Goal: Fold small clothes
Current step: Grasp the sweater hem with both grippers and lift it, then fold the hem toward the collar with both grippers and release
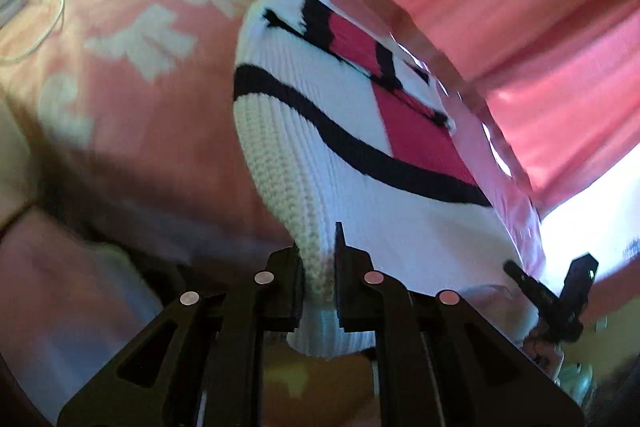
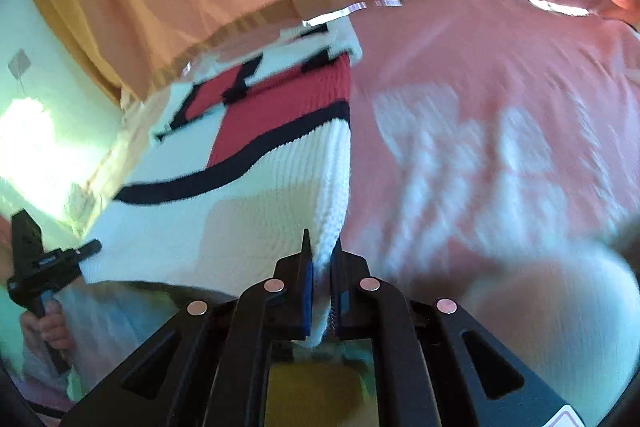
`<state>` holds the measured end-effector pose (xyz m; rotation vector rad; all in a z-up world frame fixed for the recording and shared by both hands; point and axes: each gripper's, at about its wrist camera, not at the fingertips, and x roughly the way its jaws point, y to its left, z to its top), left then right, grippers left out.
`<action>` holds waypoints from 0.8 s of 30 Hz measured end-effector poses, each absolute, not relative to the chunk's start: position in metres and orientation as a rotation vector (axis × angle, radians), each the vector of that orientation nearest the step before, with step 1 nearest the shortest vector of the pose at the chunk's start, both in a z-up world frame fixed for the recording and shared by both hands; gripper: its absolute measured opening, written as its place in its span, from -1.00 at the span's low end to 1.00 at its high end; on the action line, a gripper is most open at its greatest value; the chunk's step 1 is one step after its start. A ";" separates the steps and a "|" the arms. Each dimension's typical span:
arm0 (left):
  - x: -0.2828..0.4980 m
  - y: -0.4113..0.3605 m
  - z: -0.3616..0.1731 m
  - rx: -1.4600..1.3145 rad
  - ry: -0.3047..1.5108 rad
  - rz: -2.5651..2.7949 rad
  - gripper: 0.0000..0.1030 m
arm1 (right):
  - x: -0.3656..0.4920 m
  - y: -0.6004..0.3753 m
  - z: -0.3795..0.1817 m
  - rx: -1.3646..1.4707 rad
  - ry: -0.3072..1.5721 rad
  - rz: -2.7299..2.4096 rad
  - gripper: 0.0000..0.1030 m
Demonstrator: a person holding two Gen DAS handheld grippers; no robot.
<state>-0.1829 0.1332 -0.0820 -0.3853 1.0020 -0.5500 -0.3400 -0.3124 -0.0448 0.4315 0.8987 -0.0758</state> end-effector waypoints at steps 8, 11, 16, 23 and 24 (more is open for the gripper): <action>-0.233 0.134 -0.013 -0.393 0.891 -0.649 -0.80 | -0.404 -0.306 0.020 0.402 0.772 -0.045 -0.88; -0.193 0.121 0.025 -0.342 0.783 -0.660 -0.79 | -0.369 -0.320 0.058 0.353 0.636 0.001 -0.88; -0.066 0.075 0.040 -0.257 0.700 -0.529 -0.78 | -0.232 -0.369 0.059 0.419 0.587 0.031 -0.88; 0.082 0.033 -0.033 -0.196 0.828 -0.329 -0.77 | -0.069 -0.409 -0.025 0.554 0.795 -0.060 -0.87; 0.087 0.031 -0.041 -0.195 0.836 -0.324 -0.77 | -0.057 -0.411 -0.036 0.564 0.805 -0.068 -0.87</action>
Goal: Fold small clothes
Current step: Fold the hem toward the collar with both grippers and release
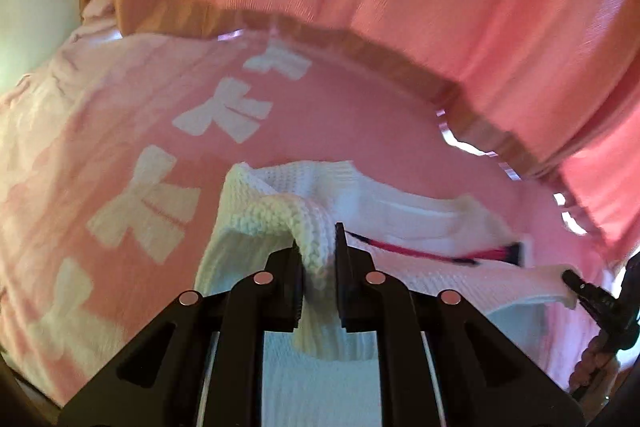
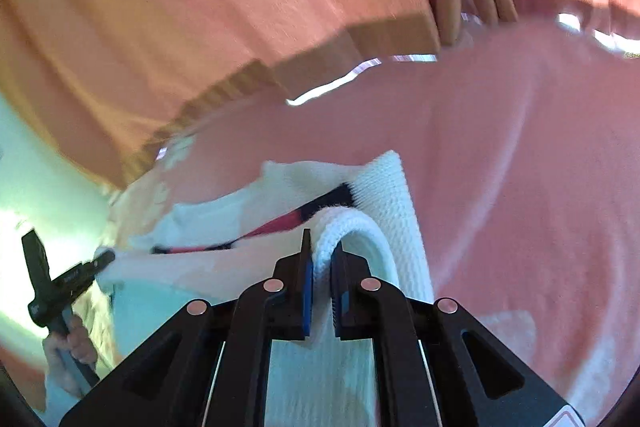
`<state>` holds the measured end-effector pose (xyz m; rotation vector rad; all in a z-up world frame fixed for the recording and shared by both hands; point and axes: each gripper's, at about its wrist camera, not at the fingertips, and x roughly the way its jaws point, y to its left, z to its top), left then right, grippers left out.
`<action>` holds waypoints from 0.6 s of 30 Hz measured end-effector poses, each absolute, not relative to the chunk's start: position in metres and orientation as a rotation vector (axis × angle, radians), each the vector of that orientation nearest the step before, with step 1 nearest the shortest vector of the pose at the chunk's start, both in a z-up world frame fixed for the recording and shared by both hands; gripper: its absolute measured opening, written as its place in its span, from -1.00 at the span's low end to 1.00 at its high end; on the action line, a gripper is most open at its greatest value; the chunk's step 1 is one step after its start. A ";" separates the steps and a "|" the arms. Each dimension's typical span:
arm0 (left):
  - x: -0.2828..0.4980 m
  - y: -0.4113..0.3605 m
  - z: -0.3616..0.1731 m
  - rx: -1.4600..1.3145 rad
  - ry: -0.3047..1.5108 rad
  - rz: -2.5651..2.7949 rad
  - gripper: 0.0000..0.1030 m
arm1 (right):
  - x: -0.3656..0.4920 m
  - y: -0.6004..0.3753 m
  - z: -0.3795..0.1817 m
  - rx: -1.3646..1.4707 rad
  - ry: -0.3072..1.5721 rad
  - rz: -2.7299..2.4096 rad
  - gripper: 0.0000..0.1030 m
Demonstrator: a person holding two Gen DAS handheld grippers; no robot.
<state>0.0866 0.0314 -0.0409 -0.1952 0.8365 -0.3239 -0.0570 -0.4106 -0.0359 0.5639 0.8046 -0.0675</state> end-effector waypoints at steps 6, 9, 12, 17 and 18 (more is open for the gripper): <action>0.122 0.026 -0.076 -0.240 0.931 -0.305 -0.73 | -0.017 -0.418 -0.076 0.621 0.869 -0.060 -0.81; 0.126 0.019 -0.074 -0.199 0.918 -0.285 -0.68 | -0.016 -0.423 -0.073 0.686 0.840 -0.033 -0.76; 0.123 0.022 -0.057 -0.264 0.849 -0.282 -0.48 | -0.033 -0.424 -0.044 0.690 0.654 -0.057 0.06; 0.099 0.026 -0.027 -0.200 0.634 -0.208 0.32 | -0.052 -0.399 -0.012 0.460 0.573 -0.122 0.21; 0.091 0.027 -0.021 -0.152 0.576 -0.173 0.46 | -0.052 -0.389 -0.012 0.404 0.593 -0.112 0.21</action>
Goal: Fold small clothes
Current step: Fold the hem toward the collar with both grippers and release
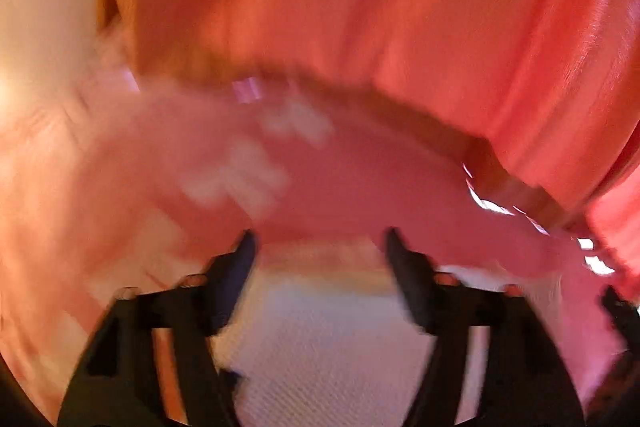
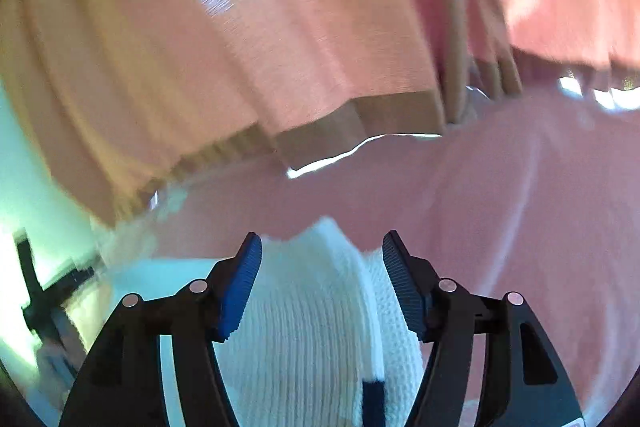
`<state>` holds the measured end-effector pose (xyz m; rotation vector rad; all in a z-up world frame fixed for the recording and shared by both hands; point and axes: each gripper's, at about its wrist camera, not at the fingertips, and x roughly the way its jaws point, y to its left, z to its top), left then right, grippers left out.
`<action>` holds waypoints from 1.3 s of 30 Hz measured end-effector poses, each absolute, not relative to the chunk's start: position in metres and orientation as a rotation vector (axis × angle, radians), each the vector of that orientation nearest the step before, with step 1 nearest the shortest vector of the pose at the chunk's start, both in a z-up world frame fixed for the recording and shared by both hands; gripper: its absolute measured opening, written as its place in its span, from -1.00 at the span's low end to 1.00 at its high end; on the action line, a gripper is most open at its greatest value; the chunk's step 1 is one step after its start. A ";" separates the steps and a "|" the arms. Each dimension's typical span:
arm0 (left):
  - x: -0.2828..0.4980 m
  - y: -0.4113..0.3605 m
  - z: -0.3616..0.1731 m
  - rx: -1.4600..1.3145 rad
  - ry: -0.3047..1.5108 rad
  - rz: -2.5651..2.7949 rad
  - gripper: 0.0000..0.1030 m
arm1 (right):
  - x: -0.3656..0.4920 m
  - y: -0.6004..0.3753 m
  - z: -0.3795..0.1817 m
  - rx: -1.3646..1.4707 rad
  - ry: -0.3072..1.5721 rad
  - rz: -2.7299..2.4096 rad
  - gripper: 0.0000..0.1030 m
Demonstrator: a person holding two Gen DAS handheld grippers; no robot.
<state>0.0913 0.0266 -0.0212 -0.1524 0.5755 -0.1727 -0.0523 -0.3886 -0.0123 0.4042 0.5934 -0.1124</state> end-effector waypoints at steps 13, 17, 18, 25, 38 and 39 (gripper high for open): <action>0.070 0.017 -0.086 -0.006 0.842 -0.206 0.48 | -0.059 -0.356 -0.080 0.245 0.905 -0.102 0.15; 0.087 0.043 -0.092 -0.155 0.907 -0.183 -0.22 | -0.057 -0.364 -0.086 0.312 0.914 -0.079 -0.77; 0.089 0.047 -0.091 -0.176 0.908 -0.181 -0.55 | -0.060 -0.365 -0.079 0.344 0.887 -0.062 -0.78; 0.087 0.056 -0.093 -0.172 0.938 -0.195 -0.78 | -0.060 -0.379 -0.089 0.328 0.964 -0.129 -0.79; 0.127 0.001 -0.070 -0.146 0.913 -0.259 -0.09 | -0.006 -0.383 -0.087 0.342 0.931 -0.138 -0.06; 0.133 -0.001 -0.076 -0.156 0.934 -0.259 -0.31 | 0.001 -0.381 -0.090 0.329 0.935 -0.150 -0.08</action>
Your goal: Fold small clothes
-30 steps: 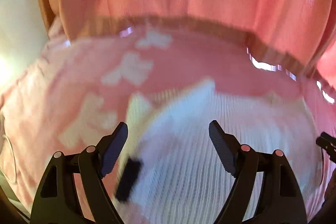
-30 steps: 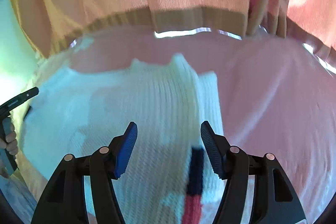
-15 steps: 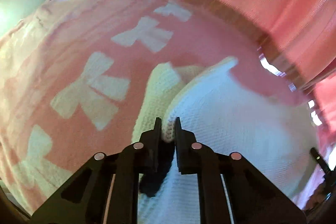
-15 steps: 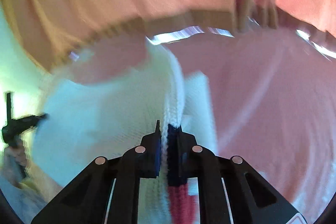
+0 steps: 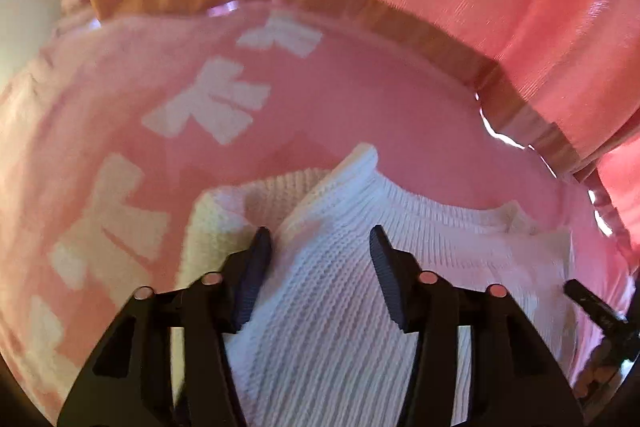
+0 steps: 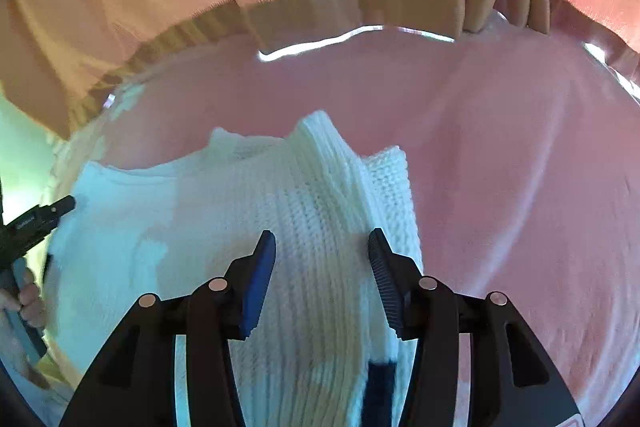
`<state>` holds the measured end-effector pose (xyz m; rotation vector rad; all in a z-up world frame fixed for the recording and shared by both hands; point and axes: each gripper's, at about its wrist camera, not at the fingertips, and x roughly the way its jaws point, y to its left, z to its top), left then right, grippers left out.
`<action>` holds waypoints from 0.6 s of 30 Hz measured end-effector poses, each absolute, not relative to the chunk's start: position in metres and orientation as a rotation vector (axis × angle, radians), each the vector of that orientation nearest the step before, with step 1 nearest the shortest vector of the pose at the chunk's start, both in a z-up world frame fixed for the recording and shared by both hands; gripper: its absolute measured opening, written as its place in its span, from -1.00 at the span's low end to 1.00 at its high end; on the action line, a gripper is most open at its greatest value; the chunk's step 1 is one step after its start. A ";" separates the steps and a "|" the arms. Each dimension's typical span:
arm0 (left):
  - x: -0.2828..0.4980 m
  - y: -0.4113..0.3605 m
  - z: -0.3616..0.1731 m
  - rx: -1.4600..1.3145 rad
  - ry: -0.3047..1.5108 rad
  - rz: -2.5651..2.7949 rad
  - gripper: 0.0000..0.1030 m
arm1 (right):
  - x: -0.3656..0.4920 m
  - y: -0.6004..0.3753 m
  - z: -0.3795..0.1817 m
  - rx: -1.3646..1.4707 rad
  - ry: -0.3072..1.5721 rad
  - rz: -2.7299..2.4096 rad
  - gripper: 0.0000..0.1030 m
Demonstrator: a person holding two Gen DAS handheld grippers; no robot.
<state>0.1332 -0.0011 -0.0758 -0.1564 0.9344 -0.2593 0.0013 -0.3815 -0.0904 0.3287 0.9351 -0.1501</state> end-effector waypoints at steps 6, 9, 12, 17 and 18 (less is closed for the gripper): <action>0.127 0.000 -0.059 -0.183 0.871 -0.273 -0.87 | 0.009 -0.372 -0.056 0.356 0.796 -0.086 -0.93; 0.125 0.005 -0.047 -0.140 0.826 -0.251 -0.86 | 0.003 -0.372 -0.038 0.335 0.737 -0.079 -0.93; 0.143 0.011 -0.078 -0.075 0.925 -0.179 -0.84 | 0.012 -0.384 -0.066 0.316 0.844 -0.166 -0.91; 0.129 0.013 -0.073 -0.086 0.899 -0.192 -0.74 | -0.001 -0.392 -0.075 0.364 0.910 -0.179 -0.66; 0.121 0.012 -0.067 -0.078 0.882 -0.204 -0.60 | -0.007 -0.391 -0.069 0.355 0.894 -0.173 -0.30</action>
